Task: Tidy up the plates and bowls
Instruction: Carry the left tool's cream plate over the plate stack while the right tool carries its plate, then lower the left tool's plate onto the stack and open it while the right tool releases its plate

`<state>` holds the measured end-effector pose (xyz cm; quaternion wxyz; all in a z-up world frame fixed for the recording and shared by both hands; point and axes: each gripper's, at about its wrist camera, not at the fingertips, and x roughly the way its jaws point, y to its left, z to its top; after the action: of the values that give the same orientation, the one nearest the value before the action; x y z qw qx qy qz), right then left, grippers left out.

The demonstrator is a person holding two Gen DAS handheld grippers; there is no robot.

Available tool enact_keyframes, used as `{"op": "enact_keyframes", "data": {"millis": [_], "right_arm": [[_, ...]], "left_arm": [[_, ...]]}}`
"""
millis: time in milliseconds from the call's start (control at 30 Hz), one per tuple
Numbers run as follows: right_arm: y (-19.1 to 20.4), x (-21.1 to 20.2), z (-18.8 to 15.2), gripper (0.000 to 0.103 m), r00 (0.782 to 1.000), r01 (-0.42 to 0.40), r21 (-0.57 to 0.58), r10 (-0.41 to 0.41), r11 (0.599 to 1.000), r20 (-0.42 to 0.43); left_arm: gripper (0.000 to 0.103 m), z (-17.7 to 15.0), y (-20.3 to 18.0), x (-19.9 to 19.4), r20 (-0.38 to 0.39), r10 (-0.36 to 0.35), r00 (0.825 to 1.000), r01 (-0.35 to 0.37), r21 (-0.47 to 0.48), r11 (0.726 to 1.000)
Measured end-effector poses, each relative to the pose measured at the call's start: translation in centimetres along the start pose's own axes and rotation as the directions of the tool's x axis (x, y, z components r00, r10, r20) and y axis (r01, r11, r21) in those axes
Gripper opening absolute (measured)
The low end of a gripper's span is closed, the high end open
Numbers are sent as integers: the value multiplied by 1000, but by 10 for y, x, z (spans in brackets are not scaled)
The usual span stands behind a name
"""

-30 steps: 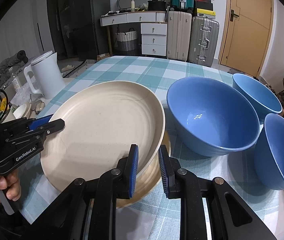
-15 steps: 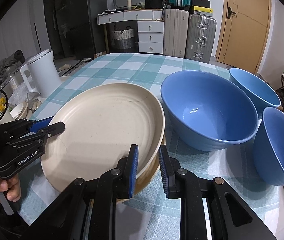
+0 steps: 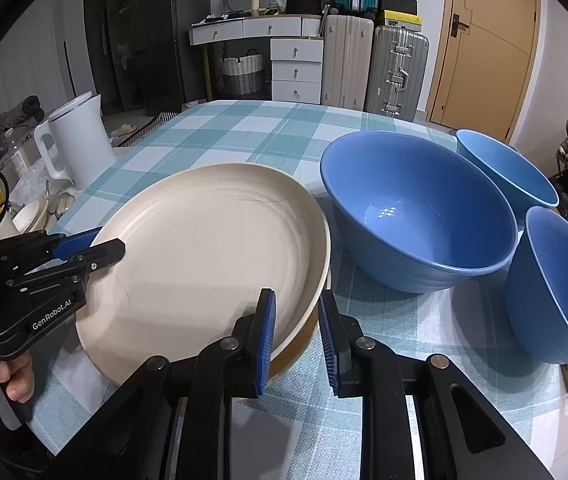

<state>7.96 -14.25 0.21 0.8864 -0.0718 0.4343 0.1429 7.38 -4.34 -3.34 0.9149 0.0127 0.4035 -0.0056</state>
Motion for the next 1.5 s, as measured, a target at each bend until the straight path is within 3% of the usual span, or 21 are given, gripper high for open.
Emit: {"op": "enact_keyframes", "data": {"millis": [833, 1333, 1500], "right_arm": [[11, 11, -11, 23, 996, 86, -61, -86, 994, -5], [8, 15, -11, 23, 995, 95, -62, -96, 994, -23], [9, 11, -11, 32, 997, 78, -66, -80, 995, -24]], "left_arm": [[18, -5, -10, 4, -6, 46, 999, -45, 55, 997], [19, -6, -11, 8, -18, 44, 999, -43, 62, 997], [22, -4, -2, 6, -34, 3, 999, -2, 27, 1000]]}}
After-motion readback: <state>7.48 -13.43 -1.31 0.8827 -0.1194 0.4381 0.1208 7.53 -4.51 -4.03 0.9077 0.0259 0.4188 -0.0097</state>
